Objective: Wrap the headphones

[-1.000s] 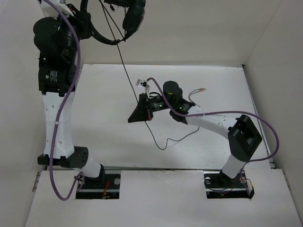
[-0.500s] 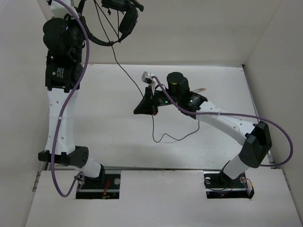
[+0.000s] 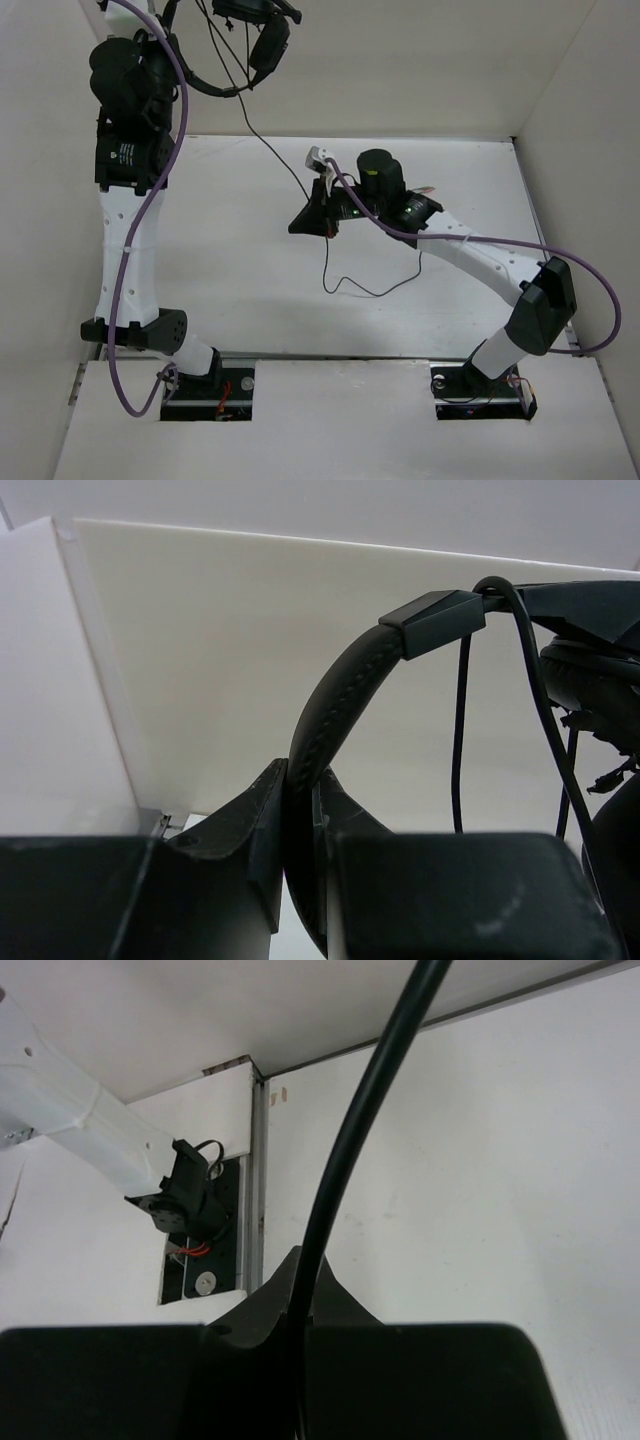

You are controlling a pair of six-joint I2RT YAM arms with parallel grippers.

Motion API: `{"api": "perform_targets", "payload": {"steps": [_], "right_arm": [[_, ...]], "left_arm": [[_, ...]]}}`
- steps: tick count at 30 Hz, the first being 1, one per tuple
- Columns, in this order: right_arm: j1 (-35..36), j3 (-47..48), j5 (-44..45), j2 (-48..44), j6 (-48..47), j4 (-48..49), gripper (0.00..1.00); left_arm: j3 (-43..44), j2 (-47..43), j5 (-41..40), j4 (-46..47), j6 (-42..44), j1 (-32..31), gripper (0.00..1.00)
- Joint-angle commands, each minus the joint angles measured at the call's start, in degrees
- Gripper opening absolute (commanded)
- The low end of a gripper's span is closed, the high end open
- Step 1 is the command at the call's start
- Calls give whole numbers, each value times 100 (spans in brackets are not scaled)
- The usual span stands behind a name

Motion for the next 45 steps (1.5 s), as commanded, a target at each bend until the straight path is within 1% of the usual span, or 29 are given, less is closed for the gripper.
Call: {"api": "perform_targets", "payload": {"steps": [1,12,15,18,22,26,29,32,37,41,45], "right_arm": [[-99,110,92,-278,-147,63,0],[-257,118,101,-498,-156,19,0],[-170,407,144,-533,-295,-260,0],[32,1039,591,-516,-944,-1023,0],[305,2155,1706,-454,-2472,-2290,0],[332,3069,2980,-463,-3554,-2801,0],[306,3484,3798,-463,-4258,-2828,0],[288,3634,4441,-419,-5005,-2750,0],[183,3336,5153,-340,-5920,-2162,0],[-212,2774,5269,-357,-6220,-1345,0],[-634,2518,5006,-322,-6150,-922,0]], "left_arm": [[129,-271,-92,615,-60,65,0],[50,-192,-145,615,27,144,0],[-116,-166,-232,606,202,118,0],[-380,-140,-390,606,527,13,0],[-1003,-201,-680,641,1028,-277,0],[-1689,-350,-751,607,1547,-594,0],[-2251,-517,-751,571,1837,-866,0],[-2691,-623,-690,431,1952,-1226,0],[-3149,-746,-436,167,1961,-1876,0],[-3246,-938,-49,18,1908,-2228,0],[-3273,-1185,478,-149,1952,-2597,0]]}}
